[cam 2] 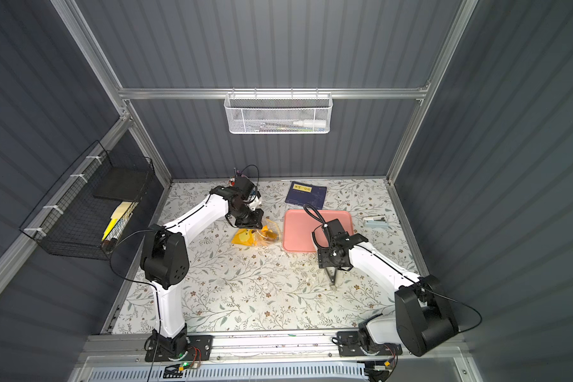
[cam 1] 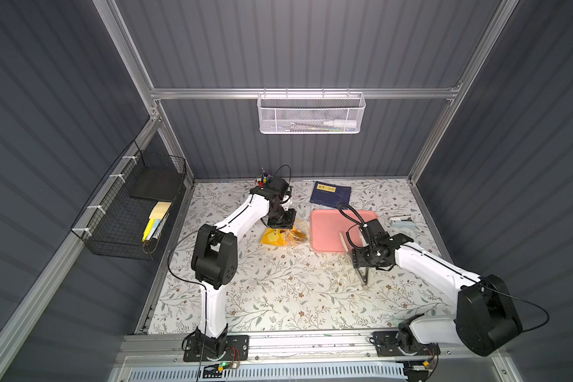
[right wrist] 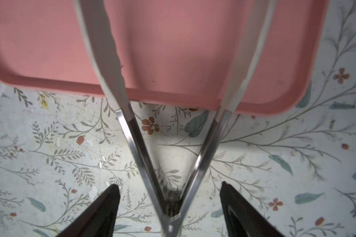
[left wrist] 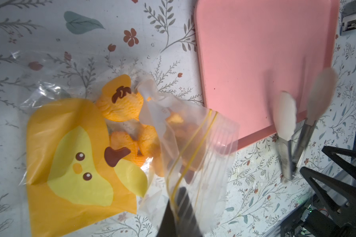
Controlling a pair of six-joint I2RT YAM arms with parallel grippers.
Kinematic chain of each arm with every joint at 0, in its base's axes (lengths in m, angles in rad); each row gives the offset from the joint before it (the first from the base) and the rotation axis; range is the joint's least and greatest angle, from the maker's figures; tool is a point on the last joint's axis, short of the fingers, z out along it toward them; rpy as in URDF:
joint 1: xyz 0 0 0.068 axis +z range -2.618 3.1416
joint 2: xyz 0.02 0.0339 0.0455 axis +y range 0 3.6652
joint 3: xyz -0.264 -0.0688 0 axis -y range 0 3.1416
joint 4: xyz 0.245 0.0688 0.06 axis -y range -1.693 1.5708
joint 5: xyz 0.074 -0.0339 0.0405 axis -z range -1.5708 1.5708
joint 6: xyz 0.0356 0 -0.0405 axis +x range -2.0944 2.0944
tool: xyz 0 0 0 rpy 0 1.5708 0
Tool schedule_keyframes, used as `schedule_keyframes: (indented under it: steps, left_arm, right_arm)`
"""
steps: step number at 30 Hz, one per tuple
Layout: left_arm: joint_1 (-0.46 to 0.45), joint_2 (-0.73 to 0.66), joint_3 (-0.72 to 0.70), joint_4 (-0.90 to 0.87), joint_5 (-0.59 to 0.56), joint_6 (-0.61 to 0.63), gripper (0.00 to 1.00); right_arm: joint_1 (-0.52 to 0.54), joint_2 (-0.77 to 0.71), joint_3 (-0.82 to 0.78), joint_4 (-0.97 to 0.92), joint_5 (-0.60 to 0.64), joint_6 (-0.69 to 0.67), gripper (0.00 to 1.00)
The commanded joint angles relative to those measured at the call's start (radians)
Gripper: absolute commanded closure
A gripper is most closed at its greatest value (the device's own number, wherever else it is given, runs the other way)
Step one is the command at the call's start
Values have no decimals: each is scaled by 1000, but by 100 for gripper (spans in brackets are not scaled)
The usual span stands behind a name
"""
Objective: Put the cookies into a resealable bag to prevent moisture
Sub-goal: Place the clamp at the center of the board, then adjust the ziploc bag at the center of the board.
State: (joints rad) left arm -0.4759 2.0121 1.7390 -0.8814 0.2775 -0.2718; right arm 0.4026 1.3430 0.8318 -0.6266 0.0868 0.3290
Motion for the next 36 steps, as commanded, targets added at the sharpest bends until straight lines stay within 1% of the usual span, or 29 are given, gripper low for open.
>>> schedule_keyframes:
  steps: [1, 2, 3, 5, 7, 9, 12, 17, 21, 24, 26, 27, 28, 31, 35, 36]
  left_arm:
    - [10, -35, -5, -6, 18, 19, 100]
    - [10, -36, -4, -6, 23, 22, 100]
    - [10, -35, -2, -4, 27, 23, 100]
    - [10, -39, -1, 1, 41, 25, 100]
    - [10, -46, -6, 5, 45, 29, 100]
    - [10, -60, -17, 16, 86, 32, 100]
    - [10, -74, -27, 19, 90, 38, 100]
    - [10, -76, -25, 2, 87, 49, 100]
    - [10, -84, -30, -1, 95, 55, 100]
    - [10, -88, -33, -2, 106, 66, 100]
    - [10, -89, -33, -5, 113, 75, 100]
    - [10, -90, -32, -5, 115, 79, 100]
    - [10, -92, -33, -5, 116, 80, 100]
    - [10, -99, -36, 5, 145, 90, 100]
    - [12, -112, -41, 25, 169, 110, 100]
    - [10, -113, -43, 28, 174, 115, 100]
  right_arm:
    - [5, -39, 82, -28, -15, -1, 8]
    - [8, -37, 111, -28, -69, -24, 1]
    - [15, -26, 140, -19, -141, -50, 1]
    - [44, 8, 170, 34, -244, -66, 1]
    - [69, 63, 179, 126, -349, -35, 3]
    - [94, 140, 187, 258, -442, 17, 9]
    - [119, 266, 219, 406, -478, 87, 14]
    - [135, 444, 306, 551, -484, 184, 24]
    - [136, 519, 346, 624, -447, 231, 31]
    - [135, 572, 381, 661, -453, 257, 35]
    - [135, 611, 409, 669, -461, 270, 42]
    - [135, 631, 420, 672, -459, 280, 51]
    - [136, 646, 428, 670, -456, 289, 58]
    - [135, 673, 446, 677, -460, 336, 74]
    - [135, 616, 404, 707, -457, 410, 99]
    - [136, 591, 387, 714, -455, 433, 100]
